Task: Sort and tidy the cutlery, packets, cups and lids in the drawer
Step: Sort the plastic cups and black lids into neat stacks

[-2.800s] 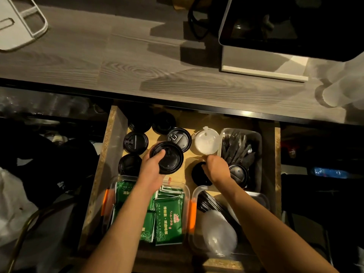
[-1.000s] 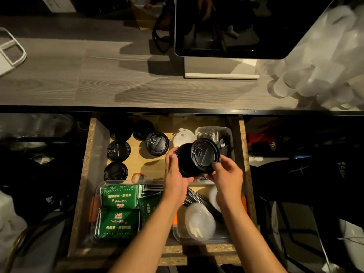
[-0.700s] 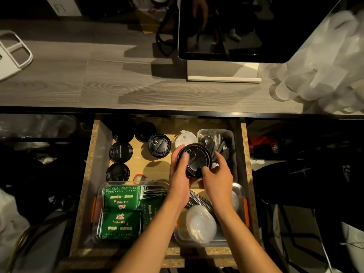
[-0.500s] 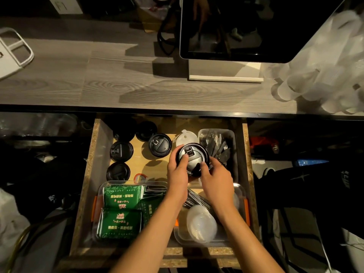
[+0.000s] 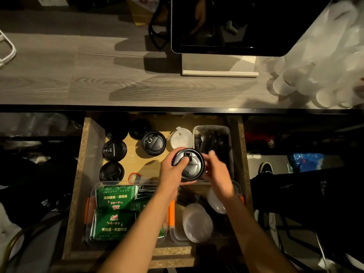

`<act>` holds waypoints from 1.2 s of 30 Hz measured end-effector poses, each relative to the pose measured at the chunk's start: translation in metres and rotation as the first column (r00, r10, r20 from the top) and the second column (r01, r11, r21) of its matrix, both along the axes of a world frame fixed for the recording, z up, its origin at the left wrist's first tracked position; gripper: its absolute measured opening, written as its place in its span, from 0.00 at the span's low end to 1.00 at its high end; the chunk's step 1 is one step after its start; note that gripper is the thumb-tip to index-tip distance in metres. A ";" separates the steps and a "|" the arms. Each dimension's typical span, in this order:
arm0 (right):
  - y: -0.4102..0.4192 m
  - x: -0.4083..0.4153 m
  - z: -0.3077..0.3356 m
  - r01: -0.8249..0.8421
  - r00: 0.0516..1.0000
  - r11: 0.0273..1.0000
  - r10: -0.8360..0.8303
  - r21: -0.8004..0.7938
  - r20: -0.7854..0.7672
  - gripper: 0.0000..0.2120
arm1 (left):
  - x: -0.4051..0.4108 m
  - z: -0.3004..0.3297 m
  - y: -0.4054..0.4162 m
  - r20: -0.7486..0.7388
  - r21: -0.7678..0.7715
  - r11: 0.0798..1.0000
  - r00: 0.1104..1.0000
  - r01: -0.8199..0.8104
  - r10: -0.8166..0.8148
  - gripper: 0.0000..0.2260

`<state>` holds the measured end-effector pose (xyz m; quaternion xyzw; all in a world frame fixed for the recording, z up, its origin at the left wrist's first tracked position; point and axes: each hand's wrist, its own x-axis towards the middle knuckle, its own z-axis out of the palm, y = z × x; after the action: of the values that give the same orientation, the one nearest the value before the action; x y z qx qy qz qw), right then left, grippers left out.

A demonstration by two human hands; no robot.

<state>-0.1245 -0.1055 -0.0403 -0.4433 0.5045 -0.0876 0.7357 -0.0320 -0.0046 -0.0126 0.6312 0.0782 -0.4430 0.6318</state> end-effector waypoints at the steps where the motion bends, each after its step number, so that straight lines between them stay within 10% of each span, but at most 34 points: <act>1: -0.009 -0.004 -0.006 0.126 0.992 0.992 -0.126 -0.001 -0.031 0.16 | 0.004 -0.003 0.002 -0.039 0.001 1.000 0.999 -0.013 0.013 0.13; 5: -0.035 -0.029 -0.030 -0.090 0.949 0.904 -0.050 -0.418 -0.311 0.13 | 0.019 -0.017 0.006 -0.055 0.038 0.997 0.996 -0.063 0.065 0.13; 12: -0.059 -0.025 -0.067 -0.575 0.713 0.740 0.244 -0.349 -0.658 0.26 | 0.023 -0.034 0.001 -0.070 0.085 0.990 0.990 -0.116 0.122 0.14; 22: -0.062 -0.024 -0.057 -0.452 0.798 0.789 0.150 -0.416 -0.584 0.11 | 0.014 -0.035 0.002 -0.044 0.101 0.991 0.994 -0.090 0.095 0.13; 27: -0.042 -0.022 0.000 -0.037 0.929 0.832 -0.176 -0.554 -0.327 0.09 | 0.014 -0.020 0.002 -0.037 0.061 0.991 0.992 -0.121 0.124 0.11; 32: -0.004 0.008 0.044 0.302 0.949 0.892 -0.316 -0.336 0.016 0.14 | 0.009 0.004 0.002 -0.059 0.023 0.977 0.975 -0.211 0.212 0.13; 36: 0.036 0.027 0.050 0.238 0.947 0.888 -0.303 -0.393 -0.110 0.12 | 0.003 0.024 0.010 -0.020 0.004 0.967 0.967 -0.254 0.254 0.18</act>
<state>-0.0977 -0.0695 0.0099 -0.5065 0.5955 -0.2466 0.5727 -0.0291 0.0054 0.0110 0.6120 0.1652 -0.3648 0.6820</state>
